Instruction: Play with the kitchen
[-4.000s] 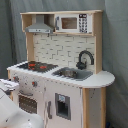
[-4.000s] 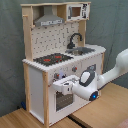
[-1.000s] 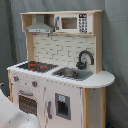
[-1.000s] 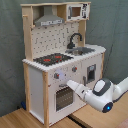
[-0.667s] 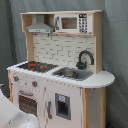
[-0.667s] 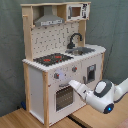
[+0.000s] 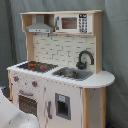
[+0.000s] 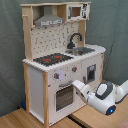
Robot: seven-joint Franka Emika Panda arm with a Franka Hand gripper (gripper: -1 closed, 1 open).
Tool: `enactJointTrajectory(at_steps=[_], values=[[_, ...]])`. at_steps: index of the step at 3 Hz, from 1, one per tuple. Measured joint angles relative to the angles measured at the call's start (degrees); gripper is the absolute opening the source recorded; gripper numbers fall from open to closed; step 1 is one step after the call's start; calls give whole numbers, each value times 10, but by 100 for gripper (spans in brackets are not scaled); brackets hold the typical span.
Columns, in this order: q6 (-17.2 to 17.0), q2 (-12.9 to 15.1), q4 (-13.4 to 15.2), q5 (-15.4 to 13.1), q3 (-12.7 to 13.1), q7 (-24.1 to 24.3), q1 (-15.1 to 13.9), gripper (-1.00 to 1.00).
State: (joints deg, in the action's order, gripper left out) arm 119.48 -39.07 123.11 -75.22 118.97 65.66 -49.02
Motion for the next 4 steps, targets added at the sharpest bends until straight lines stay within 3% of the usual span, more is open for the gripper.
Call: enactJointTrajectory(at_steps=[2, 4], values=[[0, 0, 27, -27, -3, 130, 2, 100], [0, 0, 40, -76, -19, 258, 2, 100]])
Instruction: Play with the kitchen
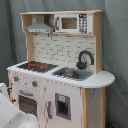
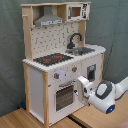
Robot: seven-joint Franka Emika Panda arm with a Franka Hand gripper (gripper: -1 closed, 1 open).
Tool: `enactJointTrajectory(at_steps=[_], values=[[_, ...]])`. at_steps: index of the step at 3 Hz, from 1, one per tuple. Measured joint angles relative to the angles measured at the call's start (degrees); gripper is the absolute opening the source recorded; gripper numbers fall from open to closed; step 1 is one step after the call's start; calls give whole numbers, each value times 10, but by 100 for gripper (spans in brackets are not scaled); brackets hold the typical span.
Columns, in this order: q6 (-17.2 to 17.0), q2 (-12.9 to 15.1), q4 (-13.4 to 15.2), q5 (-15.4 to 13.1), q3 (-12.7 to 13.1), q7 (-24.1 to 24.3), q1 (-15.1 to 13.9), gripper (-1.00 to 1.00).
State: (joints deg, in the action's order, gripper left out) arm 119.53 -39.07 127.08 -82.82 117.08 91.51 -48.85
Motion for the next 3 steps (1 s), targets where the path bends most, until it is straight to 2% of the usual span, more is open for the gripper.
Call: enactJointTrajectory(at_steps=[3], values=[[0, -1, 37, -65, -12, 176, -5, 100]])
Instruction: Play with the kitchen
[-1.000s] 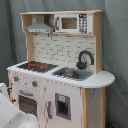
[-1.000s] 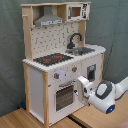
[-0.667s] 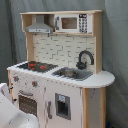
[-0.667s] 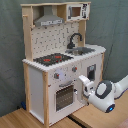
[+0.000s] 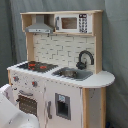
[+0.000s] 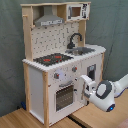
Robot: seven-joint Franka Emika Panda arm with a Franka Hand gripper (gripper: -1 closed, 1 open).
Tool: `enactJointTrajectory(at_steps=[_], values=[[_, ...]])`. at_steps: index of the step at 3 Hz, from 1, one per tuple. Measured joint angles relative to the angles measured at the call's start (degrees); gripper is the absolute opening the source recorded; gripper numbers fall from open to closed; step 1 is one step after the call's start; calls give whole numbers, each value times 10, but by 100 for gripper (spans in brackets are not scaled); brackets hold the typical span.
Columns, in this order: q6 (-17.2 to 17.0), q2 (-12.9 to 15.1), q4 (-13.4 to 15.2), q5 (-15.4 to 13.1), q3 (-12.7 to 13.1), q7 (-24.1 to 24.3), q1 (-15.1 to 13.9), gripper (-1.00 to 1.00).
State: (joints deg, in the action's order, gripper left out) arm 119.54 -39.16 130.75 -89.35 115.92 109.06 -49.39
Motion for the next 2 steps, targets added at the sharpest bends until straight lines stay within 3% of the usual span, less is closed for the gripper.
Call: enactJointTrajectory(at_steps=[1, 2], values=[[0, -2, 15, -23, -4, 55, -6, 100], [6, -2, 15, -73, -10, 86, -16, 100]])
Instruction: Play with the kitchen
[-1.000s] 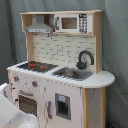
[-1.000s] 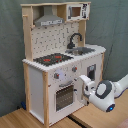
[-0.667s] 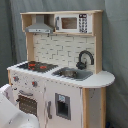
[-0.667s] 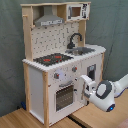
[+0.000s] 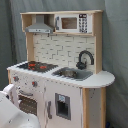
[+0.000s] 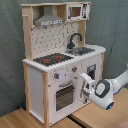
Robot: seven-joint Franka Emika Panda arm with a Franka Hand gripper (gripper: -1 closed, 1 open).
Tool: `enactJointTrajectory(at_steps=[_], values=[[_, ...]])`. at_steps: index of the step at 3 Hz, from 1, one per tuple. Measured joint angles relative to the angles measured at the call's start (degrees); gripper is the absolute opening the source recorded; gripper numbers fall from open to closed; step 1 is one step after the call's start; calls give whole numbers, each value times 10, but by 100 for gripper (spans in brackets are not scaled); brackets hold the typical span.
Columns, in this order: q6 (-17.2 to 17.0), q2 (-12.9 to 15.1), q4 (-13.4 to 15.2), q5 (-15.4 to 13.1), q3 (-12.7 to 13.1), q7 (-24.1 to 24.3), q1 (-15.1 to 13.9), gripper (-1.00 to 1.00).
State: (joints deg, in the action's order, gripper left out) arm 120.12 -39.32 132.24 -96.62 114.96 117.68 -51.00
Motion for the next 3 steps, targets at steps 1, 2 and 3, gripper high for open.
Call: enactJointTrajectory(at_steps=[1, 2, 3], values=[[17, -4, 0, -44, 5, 38, -26, 100], [31, -13, -1, -79, 14, 77, -53, 100], [38, -21, -11, -107, 34, 111, -83, 100]])
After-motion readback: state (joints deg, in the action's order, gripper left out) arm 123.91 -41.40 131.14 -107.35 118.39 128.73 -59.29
